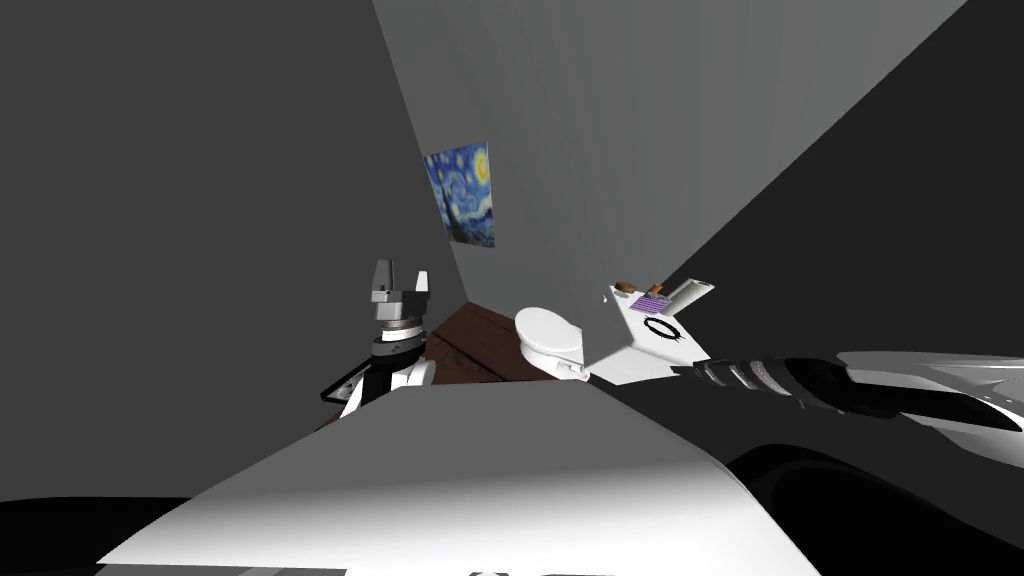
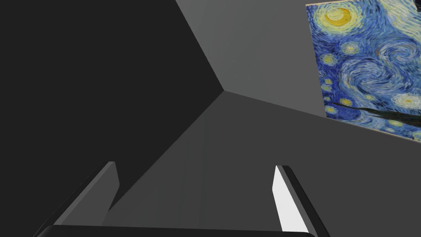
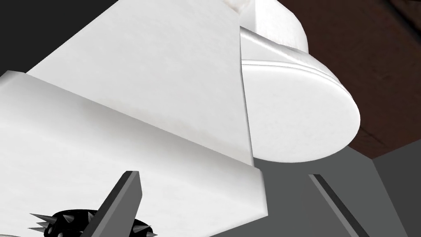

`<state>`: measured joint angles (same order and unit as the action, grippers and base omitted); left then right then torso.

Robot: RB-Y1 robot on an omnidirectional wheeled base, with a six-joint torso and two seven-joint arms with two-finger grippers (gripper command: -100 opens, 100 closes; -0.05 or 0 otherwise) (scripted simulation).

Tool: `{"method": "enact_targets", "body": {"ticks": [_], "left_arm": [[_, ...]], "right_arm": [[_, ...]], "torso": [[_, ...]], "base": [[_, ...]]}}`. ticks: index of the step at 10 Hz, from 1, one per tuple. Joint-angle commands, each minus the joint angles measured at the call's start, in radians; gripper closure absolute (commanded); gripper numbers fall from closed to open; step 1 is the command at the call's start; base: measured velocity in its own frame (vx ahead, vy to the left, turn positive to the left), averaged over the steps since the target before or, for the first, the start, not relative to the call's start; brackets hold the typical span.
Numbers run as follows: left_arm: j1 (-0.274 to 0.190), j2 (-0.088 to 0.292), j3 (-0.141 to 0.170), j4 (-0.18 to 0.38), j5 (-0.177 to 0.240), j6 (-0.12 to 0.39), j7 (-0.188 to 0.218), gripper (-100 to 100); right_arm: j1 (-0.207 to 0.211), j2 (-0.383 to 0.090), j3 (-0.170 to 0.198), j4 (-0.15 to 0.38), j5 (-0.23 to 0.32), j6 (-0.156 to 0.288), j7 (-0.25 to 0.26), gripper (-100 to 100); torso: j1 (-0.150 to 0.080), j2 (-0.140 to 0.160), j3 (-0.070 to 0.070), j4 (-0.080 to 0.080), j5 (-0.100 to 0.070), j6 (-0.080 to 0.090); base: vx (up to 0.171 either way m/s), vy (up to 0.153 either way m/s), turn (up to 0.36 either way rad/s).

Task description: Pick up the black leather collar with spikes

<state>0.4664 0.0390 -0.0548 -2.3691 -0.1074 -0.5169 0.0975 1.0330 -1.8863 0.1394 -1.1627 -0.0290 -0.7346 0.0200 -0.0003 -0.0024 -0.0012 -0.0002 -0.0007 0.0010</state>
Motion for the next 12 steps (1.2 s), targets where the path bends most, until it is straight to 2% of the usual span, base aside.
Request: {"method": "enact_targets", "body": {"ticks": [1, 2, 3, 4, 5, 6, 7, 8, 11, 12], "left_arm": [[0.000, 0.000, 0.000, 0.000, 0.000, 0.000, 0.000, 0], [0.000, 0.000, 0.000, 0.000, 0.000, 0.000, 0.000, 0], [0.000, 0.000, 0.000, 0.000, 0.000, 0.000, 0.000, 0], [0.000, 0.000, 0.000, 0.000, 0.000, 0.000, 0.000, 0], [0.000, 0.000, 0.000, 0.000, 0.000, 0.000, 0.000, 0], [0.000, 0.000, 0.000, 0.000, 0.000, 0.000, 0.000, 0], [0.000, 0.000, 0.000, 0.000, 0.000, 0.000, 0.000, 0], [0.000, 0.000, 0.000, 0.000, 0.000, 0.000, 0.000, 0], [0.000, 0.000, 0.000, 0.000, 0.000, 0.000, 0.000, 0], [0.000, 0.000, 0.000, 0.000, 0.000, 0.000, 0.000, 0]], "right_arm": [[-0.038, 0.001, 0.013, 0.004, 0.020, -0.001, -0.013, -100], [-0.038, 0.001, 0.013, 0.004, 0.020, -0.001, -0.013, -100], [-0.028, -0.038, 0.021, 0.018, 0.022, -0.008, -0.012, -100], [-0.028, -0.043, 0.021, 0.018, 0.022, -0.008, -0.012, -100], [-0.018, -0.082, 0.029, 0.029, 0.024, -0.014, -0.010, -100], [-0.018, -0.082, 0.029, 0.029, -0.004, -0.014, -0.010, -100], [-0.018, -0.082, 0.029, 0.029, 0.019, -0.014, -0.010, -100], [-0.007, -0.115, 0.036, 0.036, 0.027, -0.020, -0.009, -100], [0.033, -0.179, 0.065, 0.028, 0.036, -0.038, -0.008, -100], [0.040, -0.179, 0.070, 0.023, 0.037, -0.040, -0.008, -100]], "torso": [[0.000, 0.000, 0.000, 0.000, 0.000, 0.000], [0.000, 0.002, 0.001, 0.001, 0.000, 0.000], [0.001, 0.003, 0.002, 0.001, 0.000, 0.000], [0.000, 0.001, 0.000, 0.000, 0.000, -0.001], [-0.001, -0.001, 0.000, 0.000, 0.000, 0.000], [-0.001, -0.003, -0.002, -0.001, 0.000, -0.001], [-0.001, -0.003, -0.002, -0.001, 0.000, 0.000], [0.000, 0.000, 0.000, 0.000, 0.000, 0.000], [-0.006, -0.007, -0.004, -0.002, -0.001, -0.001], [-0.010, -0.008, -0.005, -0.002, -0.002, -0.001]], "base": [[0.000, -0.003, -0.020], [-0.009, 0.002, -0.006], [0.032, -0.024, 0.120], [0.054, -0.036, 0.069], [0.086, -0.041, 0.098], [0.066, -0.038, 0.060], [0.022, -0.018, -0.008], [0.042, -0.022, 0.087], [0.130, -0.123, 0.146], [0.127, -0.153, 0.105]]}}
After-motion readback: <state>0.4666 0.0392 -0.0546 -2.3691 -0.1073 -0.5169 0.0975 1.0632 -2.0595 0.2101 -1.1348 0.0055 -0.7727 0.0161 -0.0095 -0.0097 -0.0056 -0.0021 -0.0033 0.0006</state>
